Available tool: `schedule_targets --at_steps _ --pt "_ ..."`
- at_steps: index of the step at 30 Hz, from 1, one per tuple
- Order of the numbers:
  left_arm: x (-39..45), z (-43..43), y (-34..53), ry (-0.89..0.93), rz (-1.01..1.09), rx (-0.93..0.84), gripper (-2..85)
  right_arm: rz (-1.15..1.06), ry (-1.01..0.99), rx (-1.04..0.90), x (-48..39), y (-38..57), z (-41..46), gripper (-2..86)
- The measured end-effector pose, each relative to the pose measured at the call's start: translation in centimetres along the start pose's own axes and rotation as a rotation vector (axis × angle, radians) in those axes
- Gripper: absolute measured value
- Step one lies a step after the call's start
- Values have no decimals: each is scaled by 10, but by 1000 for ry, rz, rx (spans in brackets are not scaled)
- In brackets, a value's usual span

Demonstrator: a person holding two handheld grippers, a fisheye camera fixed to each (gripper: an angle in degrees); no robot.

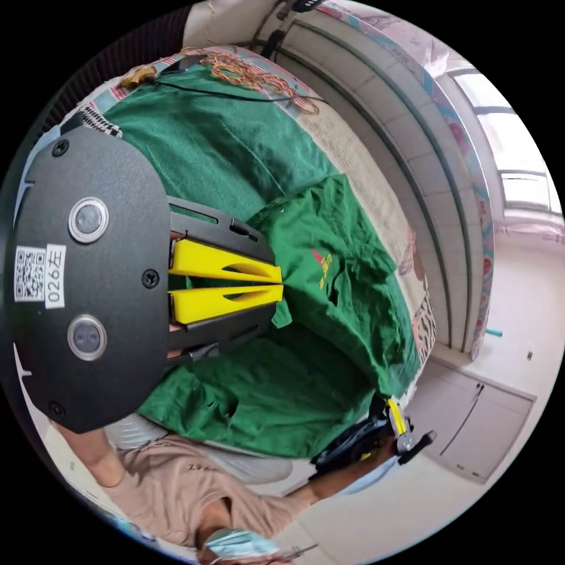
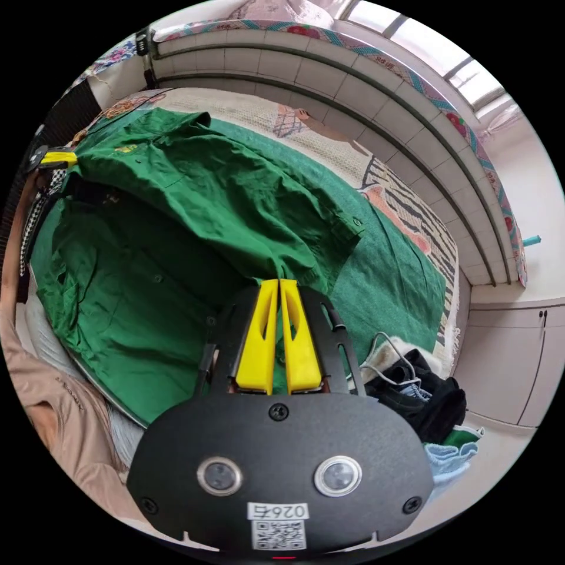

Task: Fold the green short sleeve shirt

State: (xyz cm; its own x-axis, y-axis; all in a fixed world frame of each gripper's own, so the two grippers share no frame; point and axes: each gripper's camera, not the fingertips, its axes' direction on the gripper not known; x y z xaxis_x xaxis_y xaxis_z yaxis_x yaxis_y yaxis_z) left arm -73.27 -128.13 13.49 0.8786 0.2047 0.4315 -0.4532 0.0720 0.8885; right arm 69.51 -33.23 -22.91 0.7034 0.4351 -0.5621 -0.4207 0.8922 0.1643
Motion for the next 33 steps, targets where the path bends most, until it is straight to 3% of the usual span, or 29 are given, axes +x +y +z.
schedule_targets --at_steps 5,9,13,16,20,24,28,33 --pt "-11 23 42 245 13 -124 -7 -150 -150 -131 -2 46 -10 7" --pt "-17 32 88 113 -93 -157 -8 -79 -23 -253 18 89 25 15" --pt "4 18 95 -49 -131 -132 -5 14 -71 -183 41 112 22 13" --pt "59 13 80 -90 -12 -77 8 59 -82 -80 52 118 13 21" --pt "120 38 57 -223 122 -129 93 29 -99 39 53 111 6 33" --pt "129 78 48 -385 199 -252 71 -13 -167 36 53 83 21 50" --pt "104 66 48 -184 161 -255 20 -39 -137 -53 59 59 38 14" --pt "69 12 83 11 52 -74 12 -46 -118 49 83 66 -25 -12"
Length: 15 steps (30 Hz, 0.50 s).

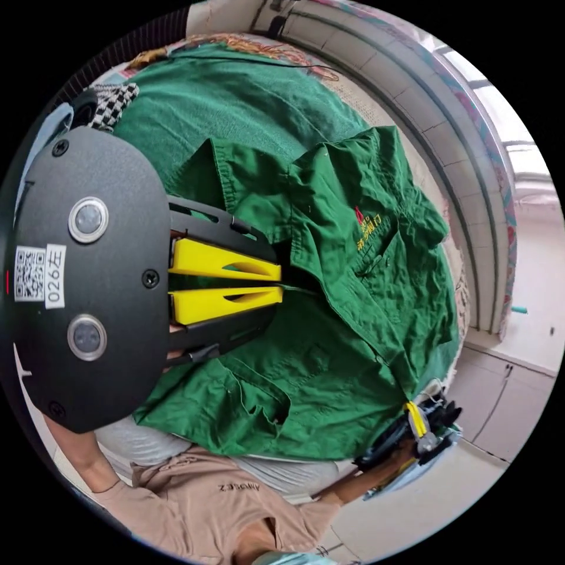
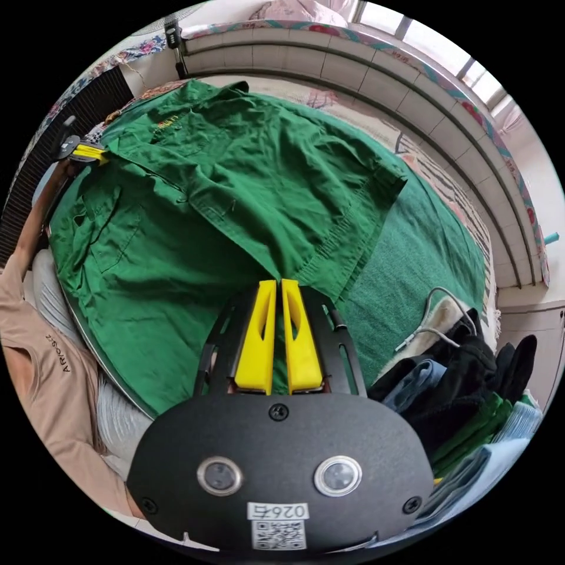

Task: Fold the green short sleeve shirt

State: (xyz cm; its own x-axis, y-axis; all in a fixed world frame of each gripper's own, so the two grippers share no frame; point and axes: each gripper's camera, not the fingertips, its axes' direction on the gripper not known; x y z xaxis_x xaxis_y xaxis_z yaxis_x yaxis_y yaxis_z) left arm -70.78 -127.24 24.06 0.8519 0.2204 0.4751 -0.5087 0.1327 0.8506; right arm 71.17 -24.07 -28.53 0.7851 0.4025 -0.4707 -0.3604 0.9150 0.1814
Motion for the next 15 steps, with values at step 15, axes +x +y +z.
schedule_targets --at_steps 15 --pt "48 -127 40 -42 -84 282 -9 24 126 120 20 26 -115 -10"
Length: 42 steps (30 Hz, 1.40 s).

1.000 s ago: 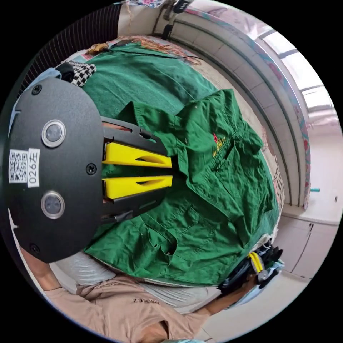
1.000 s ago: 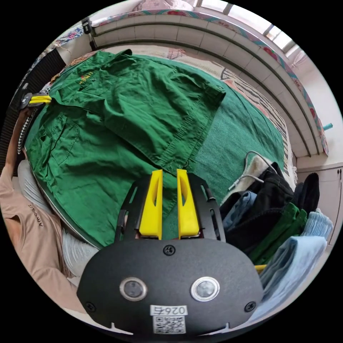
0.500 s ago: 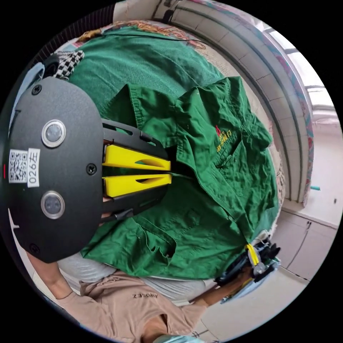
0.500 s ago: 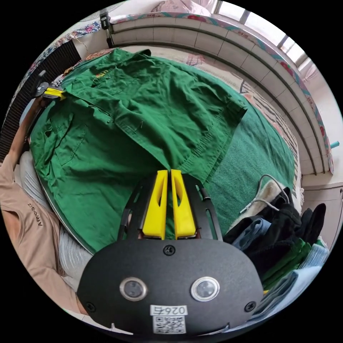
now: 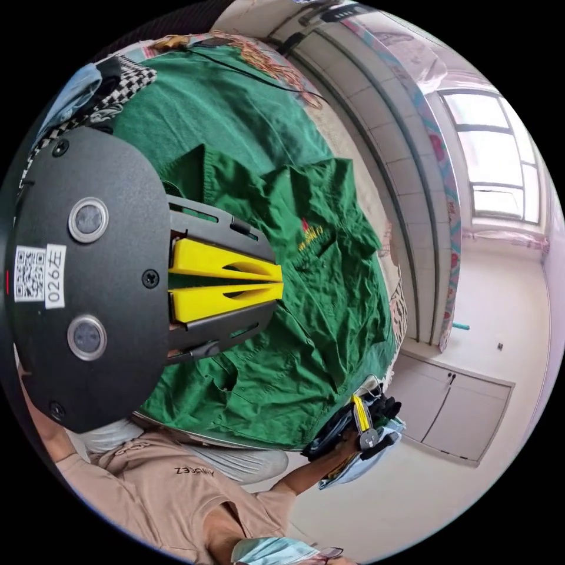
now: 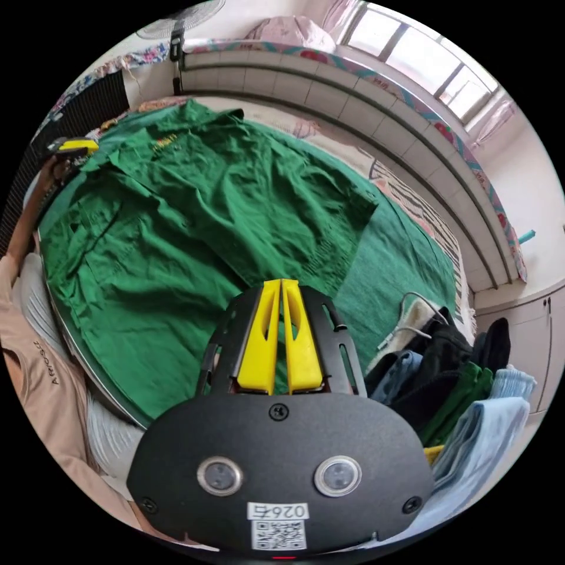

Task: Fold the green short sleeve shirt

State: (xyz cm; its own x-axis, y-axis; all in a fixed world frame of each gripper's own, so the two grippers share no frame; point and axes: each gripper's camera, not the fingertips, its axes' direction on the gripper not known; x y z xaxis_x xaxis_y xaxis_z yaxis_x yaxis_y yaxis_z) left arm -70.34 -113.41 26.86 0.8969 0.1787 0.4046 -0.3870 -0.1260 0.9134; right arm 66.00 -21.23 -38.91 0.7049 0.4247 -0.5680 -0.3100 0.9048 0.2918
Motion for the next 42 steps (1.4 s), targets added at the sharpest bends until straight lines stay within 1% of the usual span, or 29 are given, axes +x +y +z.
schedule_targets --at_steps 4,5,6,7,8,9,11,13,15,16,17,18,19,20,21,22,23,24,25,27,28,30,31,33,35,36,37,39,42 --pt "27 43 -28 -61 64 -102 -10 -29 -103 67 -12 -13 -10 -9" --pt "25 69 -29 -117 39 -186 -9 -49 -96 40 -17 -16 1 -9" --pt "19 99 -24 -127 23 -296 -9 -65 -60 -28 -22 -19 20 -9" --pt "16 111 -20 -114 16 -343 -9 -81 -42 -67 -25 -19 31 -10" --pt "11 100 -12 -87 -6 -268 -9 -94 -24 -105 -31 -16 47 -10" --pt "4 85 -5 -39 -44 -247 -8 -38 7 -34 -31 -6 37 -10" --pt "1 59 9 9 -58 -225 -8 -60 74 0 -37 8 28 -11" --pt "12 10 28 -31 -47 -88 -8 -74 142 21 -42 18 21 -13" --pt "31 -82 62 13 -72 222 -8 -63 172 -32 -35 18 -1 -14" --pt "35 -106 72 52 -77 315 -8 -58 170 -20 -31 19 -12 -14" --pt "44 -151 95 137 -84 510 -8 -36 166 78 -24 27 -46 -14" --pt "54 -191 120 214 -67 706 -9 0 150 251 -16 43 -91 -13" --pt "60 -209 132 247 -46 799 -9 28 132 358 -11 54 -116 -13" --pt "68 -236 154 318 -14 966 -9 95 70 582 -1 80 -164 -12" --pt "73 -252 168 399 -2 1074 -10 143 -8 788 8 105 -202 -11" --pt "74 -255 172 441 11 1105 -10 161 -45 883 11 117 -217 -11" --pt "76 -254 173 508 64 1108 -9 189 -116 1038 15 134 -237 -11" --pt "77 -244 165 522 86 1009 -9 206 -172 1089 16 138 -246 -11" --pt "76 -235 159 499 64 932 -9 202 -197 1067 15 134 -247 -11" --pt "70 -182 148 257 -95 631 -7 146 -252 801 6 99 -231 -12" --pt "67 -166 148 185 -130 566 -6 142 -257 748 4 91 -221 -12" --pt "46 -102 149 8 -272 320 4 136 -199 628 -3 75 -171 -12" --pt "41 -86 149 -8 -290 262 8 146 -170 602 -3 73 -156 -12" --pt "20 -35 155 -54 -374 99 59 187 -75 423 10 56 -90 -9" --pt "10 -15 163 -89 -439 71 99 198 -73 307 26 44 -49 -3" --pt "8 -5 167 -96 -460 79 133 207 -114 269 39 39 -28 4" --pt "7 0 169 -93 -471 77 140 211 -138 257 46 36 -20 9" --pt "9 30 175 -10 -473 61 170 213 -218 217 67 26 14 24" --pt "18 67 186 52 -494 69 173 161 -211 148 70 10 58 39"
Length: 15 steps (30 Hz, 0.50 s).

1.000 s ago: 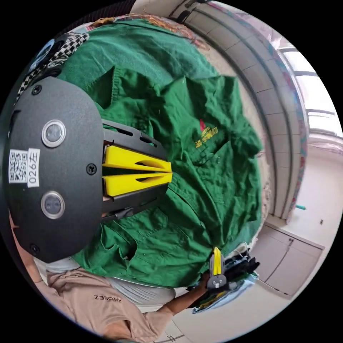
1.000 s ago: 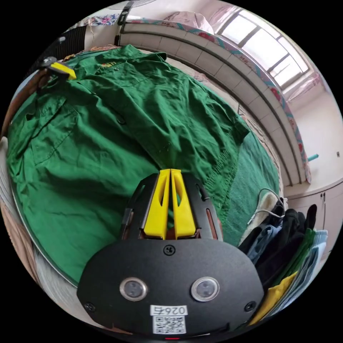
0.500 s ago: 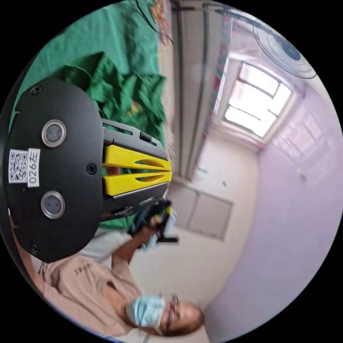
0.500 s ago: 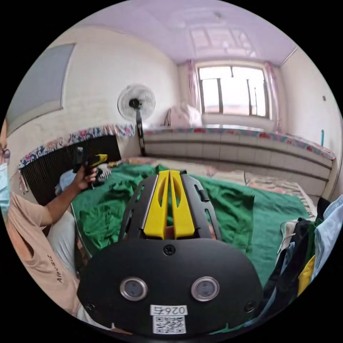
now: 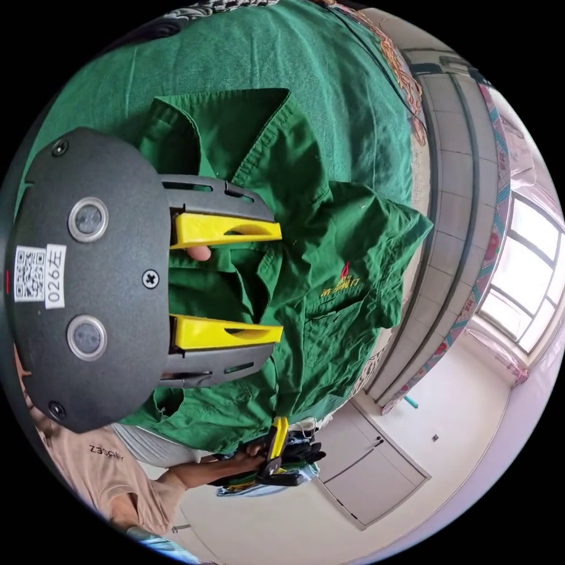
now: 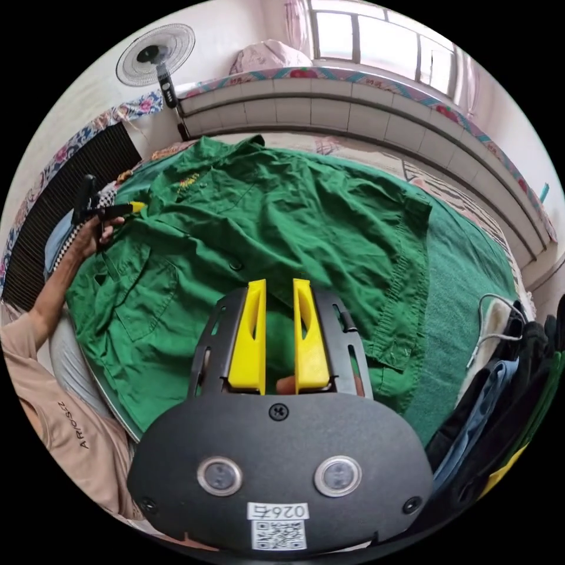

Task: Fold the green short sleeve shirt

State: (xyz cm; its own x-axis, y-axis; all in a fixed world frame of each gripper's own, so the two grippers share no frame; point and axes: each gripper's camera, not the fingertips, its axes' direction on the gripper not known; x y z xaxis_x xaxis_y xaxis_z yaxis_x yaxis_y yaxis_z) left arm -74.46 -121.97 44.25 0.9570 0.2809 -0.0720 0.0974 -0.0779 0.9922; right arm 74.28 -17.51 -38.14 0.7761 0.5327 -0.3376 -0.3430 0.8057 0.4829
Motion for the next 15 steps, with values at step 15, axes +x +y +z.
schedule_targets --at_steps 15 --pt "48 48 54 445 -77 233 -1 -73 34 -24 28 -63 121 -6"
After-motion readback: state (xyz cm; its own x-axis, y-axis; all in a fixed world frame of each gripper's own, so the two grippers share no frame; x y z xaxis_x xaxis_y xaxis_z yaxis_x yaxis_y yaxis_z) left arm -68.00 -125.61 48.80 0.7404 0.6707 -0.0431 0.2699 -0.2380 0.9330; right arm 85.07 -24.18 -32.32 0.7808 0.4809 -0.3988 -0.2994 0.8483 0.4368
